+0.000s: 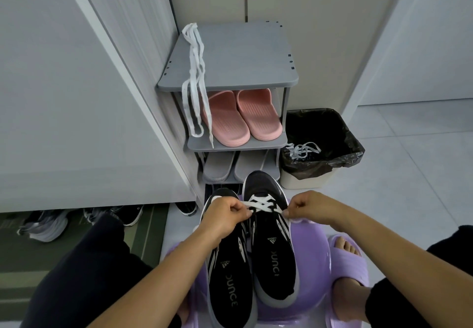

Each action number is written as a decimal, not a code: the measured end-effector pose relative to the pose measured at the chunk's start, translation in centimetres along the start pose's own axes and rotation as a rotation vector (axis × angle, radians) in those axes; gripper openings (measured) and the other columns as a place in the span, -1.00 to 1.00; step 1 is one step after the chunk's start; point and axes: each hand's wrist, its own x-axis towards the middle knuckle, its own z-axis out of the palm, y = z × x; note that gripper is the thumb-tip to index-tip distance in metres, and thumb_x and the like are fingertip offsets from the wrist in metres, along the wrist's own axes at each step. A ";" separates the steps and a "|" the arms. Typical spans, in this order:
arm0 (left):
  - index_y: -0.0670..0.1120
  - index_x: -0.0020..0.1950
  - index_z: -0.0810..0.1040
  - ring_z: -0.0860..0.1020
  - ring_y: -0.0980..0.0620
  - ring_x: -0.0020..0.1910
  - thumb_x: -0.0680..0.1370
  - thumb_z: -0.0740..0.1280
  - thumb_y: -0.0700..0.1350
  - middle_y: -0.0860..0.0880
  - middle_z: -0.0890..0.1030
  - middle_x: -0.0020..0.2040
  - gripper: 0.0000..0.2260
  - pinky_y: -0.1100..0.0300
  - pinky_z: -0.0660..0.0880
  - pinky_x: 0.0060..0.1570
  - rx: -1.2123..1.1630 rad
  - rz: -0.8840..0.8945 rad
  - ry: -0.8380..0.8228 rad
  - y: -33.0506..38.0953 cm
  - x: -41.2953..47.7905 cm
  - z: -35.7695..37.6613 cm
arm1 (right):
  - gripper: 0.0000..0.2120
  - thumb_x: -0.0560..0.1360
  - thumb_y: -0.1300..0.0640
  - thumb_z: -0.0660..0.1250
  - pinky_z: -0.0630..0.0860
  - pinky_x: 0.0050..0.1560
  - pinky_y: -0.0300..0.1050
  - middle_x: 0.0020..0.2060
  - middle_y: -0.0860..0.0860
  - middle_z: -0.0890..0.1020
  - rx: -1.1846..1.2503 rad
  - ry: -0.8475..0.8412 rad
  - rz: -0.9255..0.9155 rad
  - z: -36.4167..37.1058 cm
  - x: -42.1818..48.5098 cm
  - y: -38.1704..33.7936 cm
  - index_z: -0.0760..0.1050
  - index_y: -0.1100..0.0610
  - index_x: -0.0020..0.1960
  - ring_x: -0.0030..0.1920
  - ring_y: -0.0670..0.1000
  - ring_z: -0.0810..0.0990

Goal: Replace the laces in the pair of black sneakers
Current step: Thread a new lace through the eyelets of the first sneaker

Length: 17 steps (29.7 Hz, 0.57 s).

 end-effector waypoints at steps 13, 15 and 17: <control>-0.11 -0.15 0.62 0.47 0.22 -0.29 0.47 0.42 -0.09 0.15 0.53 -0.32 -0.91 0.40 0.36 -0.25 -0.072 -0.066 -0.031 0.7 -0.3 -0.3 | -0.76 0.50 -0.03 0.33 0.22 -0.50 -0.32 -0.40 -0.01 0.51 0.043 -0.008 0.096 -0.2 0.1 -0.7 0.44 0.13 -0.19 -0.52 -0.11 0.32; -0.08 -0.20 0.59 0.47 0.19 -0.28 0.47 0.42 -0.13 0.13 0.53 -0.31 -0.93 0.41 0.36 -0.24 -0.072 -0.063 -0.007 0.7 -0.2 -0.1 | -0.70 0.48 -0.06 0.35 0.19 -0.53 -0.35 -0.47 -0.04 0.42 -0.040 0.008 0.079 0.7 0.4 -0.6 0.41 0.11 -0.30 -0.52 -0.12 0.27; -0.11 -0.18 0.59 0.45 0.18 -0.30 0.47 0.41 -0.15 0.10 0.51 -0.32 -0.95 0.42 0.36 -0.28 -0.070 -0.063 0.016 0.5 -0.2 -0.3 | -0.74 0.45 0.05 0.41 0.19 -0.51 -0.35 -0.48 -0.05 0.38 -0.081 0.004 0.072 -0.2 0.5 -0.2 0.44 0.10 -0.34 -0.47 -0.11 0.27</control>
